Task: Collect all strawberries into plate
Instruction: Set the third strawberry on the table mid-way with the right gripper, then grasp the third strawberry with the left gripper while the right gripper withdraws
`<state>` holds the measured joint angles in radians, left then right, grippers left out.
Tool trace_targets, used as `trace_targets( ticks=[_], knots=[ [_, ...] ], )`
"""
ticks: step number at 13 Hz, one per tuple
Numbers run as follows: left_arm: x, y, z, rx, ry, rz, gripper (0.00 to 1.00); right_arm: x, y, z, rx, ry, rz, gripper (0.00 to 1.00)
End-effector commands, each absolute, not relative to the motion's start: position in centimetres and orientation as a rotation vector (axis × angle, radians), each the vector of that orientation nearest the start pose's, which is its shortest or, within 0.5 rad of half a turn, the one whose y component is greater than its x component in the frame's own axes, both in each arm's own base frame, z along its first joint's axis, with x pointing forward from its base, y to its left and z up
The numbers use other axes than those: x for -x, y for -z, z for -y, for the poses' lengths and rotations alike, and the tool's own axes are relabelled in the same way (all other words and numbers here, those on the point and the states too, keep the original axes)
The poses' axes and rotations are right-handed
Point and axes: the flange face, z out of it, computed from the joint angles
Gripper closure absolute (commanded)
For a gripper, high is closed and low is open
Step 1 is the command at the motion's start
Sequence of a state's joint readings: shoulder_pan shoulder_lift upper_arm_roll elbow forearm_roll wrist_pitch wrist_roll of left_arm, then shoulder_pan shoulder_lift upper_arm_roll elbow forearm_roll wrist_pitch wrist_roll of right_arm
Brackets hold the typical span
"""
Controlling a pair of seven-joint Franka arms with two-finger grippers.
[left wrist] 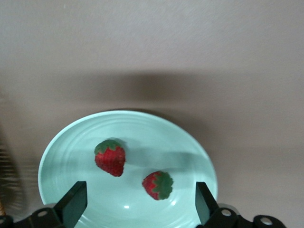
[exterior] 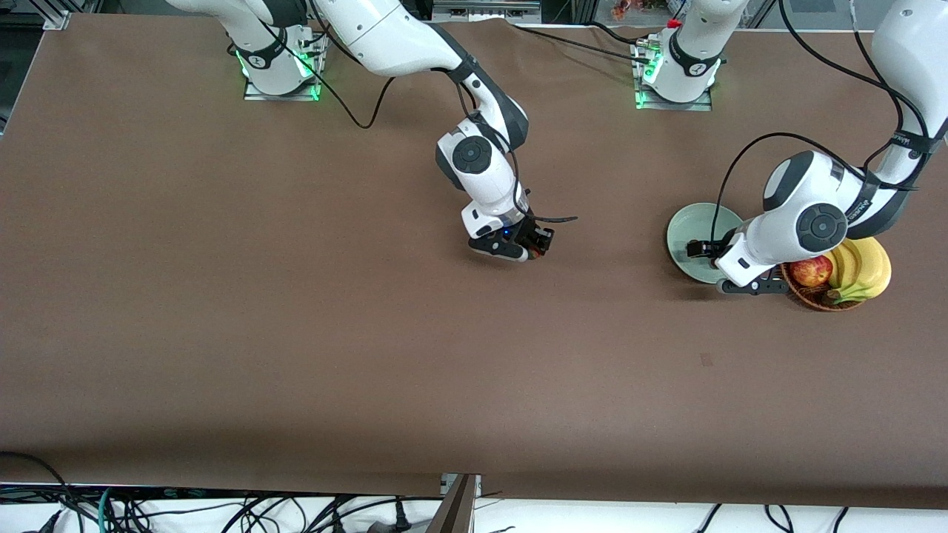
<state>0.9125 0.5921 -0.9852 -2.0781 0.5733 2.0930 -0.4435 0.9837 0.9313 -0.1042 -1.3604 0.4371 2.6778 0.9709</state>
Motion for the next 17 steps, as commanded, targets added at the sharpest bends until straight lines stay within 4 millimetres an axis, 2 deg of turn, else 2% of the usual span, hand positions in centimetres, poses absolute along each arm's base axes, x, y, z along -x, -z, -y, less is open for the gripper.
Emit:
trace_targets(
  ticks=[1,4,6,9,10,13,14,16,17],
  knots=[
    [-55.9,-26.6,2.6,3.090,-0.308,0.084,0.00,-50.2,-23.5,-58.3,2.674,0.075,-0.554,0.00],
    [-56.3,-28.2,5.2,3.099,-0.256,0.154,0.00,-53.7,-27.7,-54.1,2.778,0.041,-0.568,0.00],
    [-56.1,-29.2,8.4,3.111,-0.224,0.206,0.00,-55.8,-30.8,-50.9,2.837,0.041,-0.500,0.00],
    [-55.0,-29.9,18.3,3.126,-0.170,0.300,0.00,-59.0,-33.6,-45.3,2.904,0.040,-0.570,0.00],
    [-54.5,-29.9,21.4,3.131,-0.170,0.332,0.00,-59.2,-35.0,-44.2,2.914,0.023,-0.569,0.00],
    [-52.6,-28.5,29.4,3.136,-0.171,0.411,0.00,-59.5,-39.1,-40.3,2.967,-0.072,-0.499,0.00],
    [-51.8,-27.3,31.8,3.118,-0.154,0.422,0.00,-59.5,-40.6,-38.7,2.973,-0.087,-0.457,0.00],
    [-51.0,-24.5,35.4,3.095,-0.114,0.413,0.00,-59.1,-44.1,-35.2,2.957,-0.119,-0.429,0.00],
    [-51.0,-23.1,36.4,3.096,-0.092,0.425,0.00,-58.8,-45.4,-33.5,2.949,-0.136,-0.410,0.00]
  ],
)
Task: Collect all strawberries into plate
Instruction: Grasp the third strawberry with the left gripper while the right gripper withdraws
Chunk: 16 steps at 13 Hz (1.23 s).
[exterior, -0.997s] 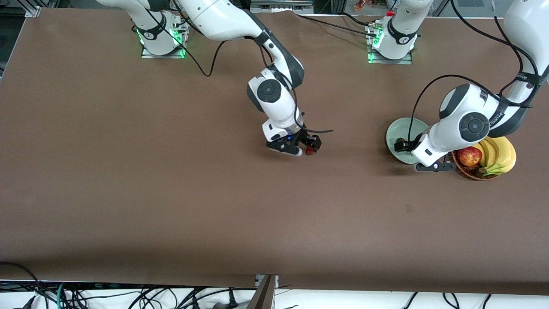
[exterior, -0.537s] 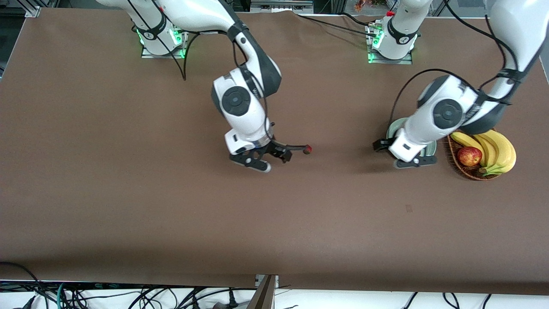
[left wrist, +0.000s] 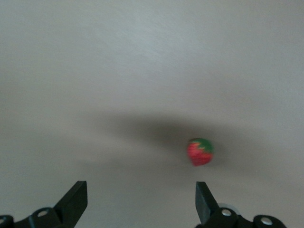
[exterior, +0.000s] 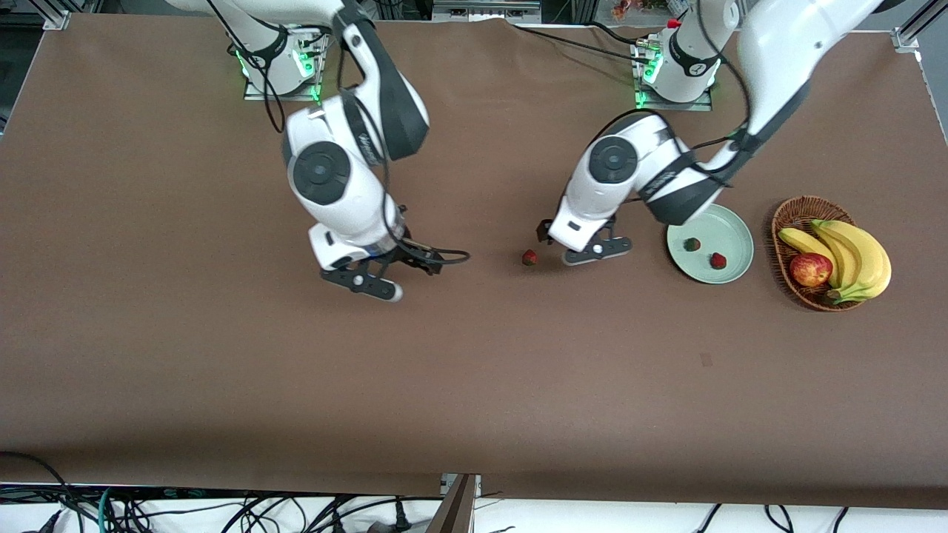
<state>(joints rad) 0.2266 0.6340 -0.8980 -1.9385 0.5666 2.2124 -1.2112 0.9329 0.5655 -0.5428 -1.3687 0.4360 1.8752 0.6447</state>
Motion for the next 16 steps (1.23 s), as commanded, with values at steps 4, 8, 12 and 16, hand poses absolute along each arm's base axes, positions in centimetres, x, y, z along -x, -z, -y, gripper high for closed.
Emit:
trace_targets(
  ticks=[4,8,12,16],
  knots=[
    [-51.1,-19.9,39.5,3.094,-0.044,0.432,0.00,-56.9,-49.3,-29.0,3.030,-0.142,-0.356,0.00],
    [-51.6,-18.4,40.1,3.128,-0.058,0.421,0.00,-56.4,-52.4,-23.0,3.036,-0.174,-0.270,0.00],
    [-51.7,-17.7,39.8,3.120,-0.066,0.423,0.00,-55.7,-54.6,-17.9,3.060,-0.158,-0.184,0.00],
    [-51.7,-17.4,39.6,3.114,-0.072,0.431,0.42,-55.2,-56.9,-13.7,3.045,-0.128,-0.060,0.00]
  ],
)
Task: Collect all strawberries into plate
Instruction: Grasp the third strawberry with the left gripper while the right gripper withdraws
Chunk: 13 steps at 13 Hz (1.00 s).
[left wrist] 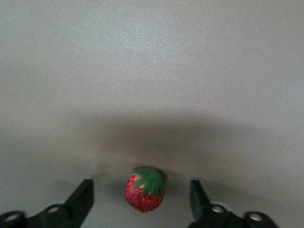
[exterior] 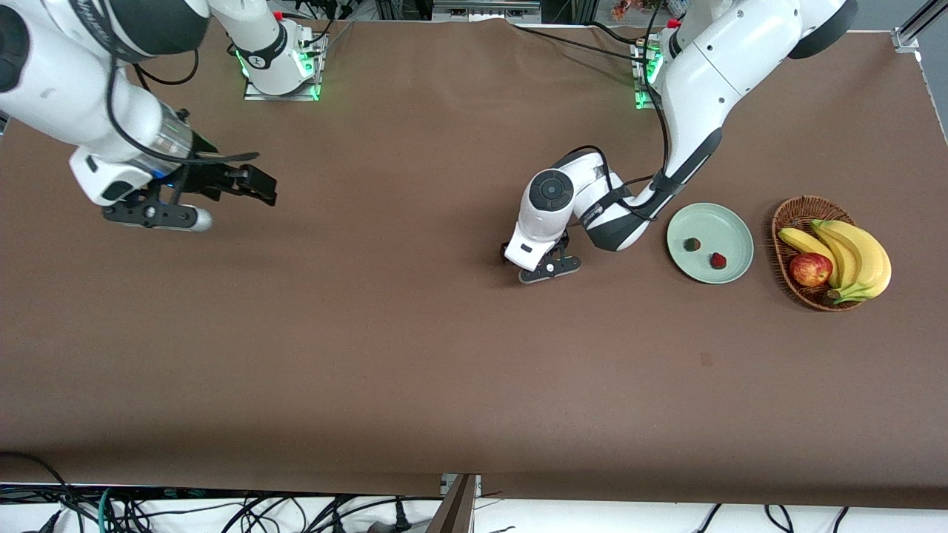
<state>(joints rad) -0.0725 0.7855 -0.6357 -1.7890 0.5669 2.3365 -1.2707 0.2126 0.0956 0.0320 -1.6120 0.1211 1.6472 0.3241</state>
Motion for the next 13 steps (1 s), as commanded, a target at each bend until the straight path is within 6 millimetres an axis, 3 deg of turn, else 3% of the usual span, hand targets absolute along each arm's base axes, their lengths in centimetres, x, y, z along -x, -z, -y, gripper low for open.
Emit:
trace_targets(
  ticks=[1,4,6,8,10,13],
  knots=[
    [-51.8,-17.5,39.5,3.114,-0.070,0.434,0.58,-54.8,-57.4,-12.8,3.046,-0.135,-0.046,0.00],
    [-51.9,-17.6,39.4,3.108,-0.069,0.451,0.73,-53.0,-58.7,-11.8,3.076,-0.160,0.023,0.00],
    [-52.2,-18.2,39.0,3.100,-0.067,0.462,0.74,-52.6,-59.1,-10.9,3.114,-0.173,0.087,0.00],
    [-52.8,-19.6,37.4,3.034,-0.089,0.479,0.75,-52.5,-59.1,-9.9,3.116,-0.198,0.090,0.00],
    [-54.2,-22.0,34.5,3.009,-0.126,0.513,0.75,-52.9,-59.3,-9.2,3.115,-0.188,0.093,0.00],
    [-56.5,-25.0,26.3,2.984,-0.310,0.441,0.75,-53.3,-59.9,-8.8,3.132,-0.164,0.091,0.00]
  ],
)
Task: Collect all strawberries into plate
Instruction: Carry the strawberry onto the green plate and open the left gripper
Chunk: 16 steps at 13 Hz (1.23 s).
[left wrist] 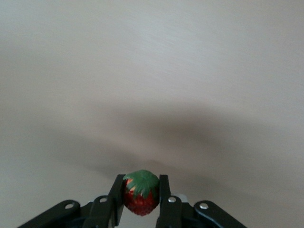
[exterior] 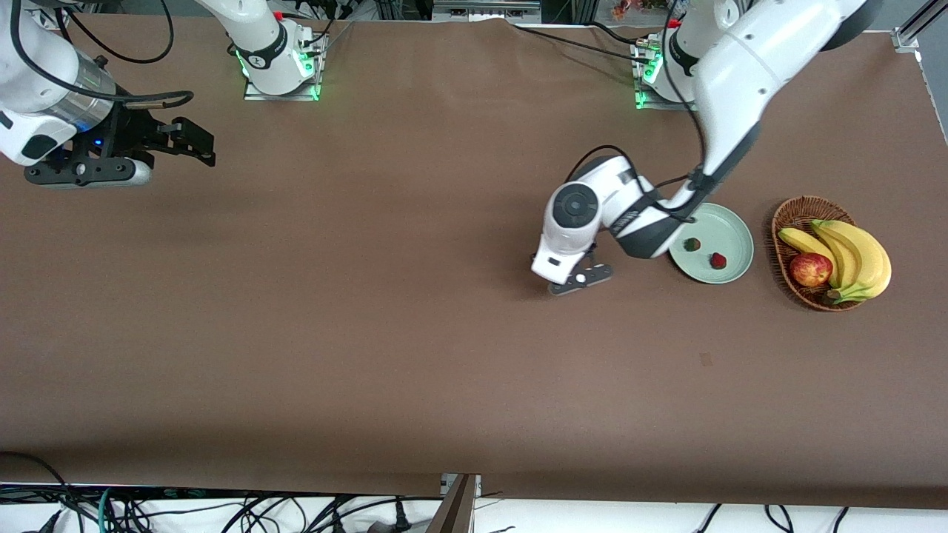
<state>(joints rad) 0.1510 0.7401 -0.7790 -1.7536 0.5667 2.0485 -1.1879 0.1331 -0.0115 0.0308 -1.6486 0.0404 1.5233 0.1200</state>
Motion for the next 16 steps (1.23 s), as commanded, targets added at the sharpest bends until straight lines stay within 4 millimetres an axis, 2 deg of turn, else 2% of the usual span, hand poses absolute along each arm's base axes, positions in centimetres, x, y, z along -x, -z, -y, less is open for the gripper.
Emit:
trace_targets(
  ticks=[1,3,5,8,10,12,13,14,16],
  knots=[
    [-56.7,-25.3,22.9,2.985,-0.362,0.407,0.75,-53.5,-60.5,-8.8,3.133,-0.144,0.092,0.00],
    [-56.8,-26.2,15.6,3.000,-0.400,0.317,0.75,-54.4,-60.4,-9.0,3.152,-0.138,0.106,0.00],
    [-57.1,-25.8,9.1,3.020,-0.434,0.220,0.75,-54.5,-60.4,-9.1,3.159,-0.135,0.097,0.00],
    [-57.4,-23.8,2.4,3.031,-0.468,0.147,0.75,-54.9,-60.6,-8.6,3.154,-0.114,0.065,0.00],
    [-56.8,-22.2,-0.2,3.022,-0.504,0.117,0.73,-55.2,-60.1,-8.6,3.157,-0.126,0.068,0.00],
    [-56.3,-20.8,-0.7,3.002,-0.530,0.102,0.68,-55.2,-60.2,-8.6,3.157,-0.118,0.065,0.00],
    [-56.2,-20.5,-0.8,2.992,-0.531,0.091,0.48,-55.3,-60.2,-8.6,3.155,-0.116,0.063,0.00],
    [-56.1,-20.5,-0.7,2.991,-0.532,0.081,0.01,-55.4,-60.4,-8.6,3.154,-0.092,0.063,0.00],
    [-56.1,-20.7,-0.7,2.986,-0.533,0.062,0.00,-55.5,-60.5,-8.7,3.155,-0.082,0.065,0.00]
  ],
)
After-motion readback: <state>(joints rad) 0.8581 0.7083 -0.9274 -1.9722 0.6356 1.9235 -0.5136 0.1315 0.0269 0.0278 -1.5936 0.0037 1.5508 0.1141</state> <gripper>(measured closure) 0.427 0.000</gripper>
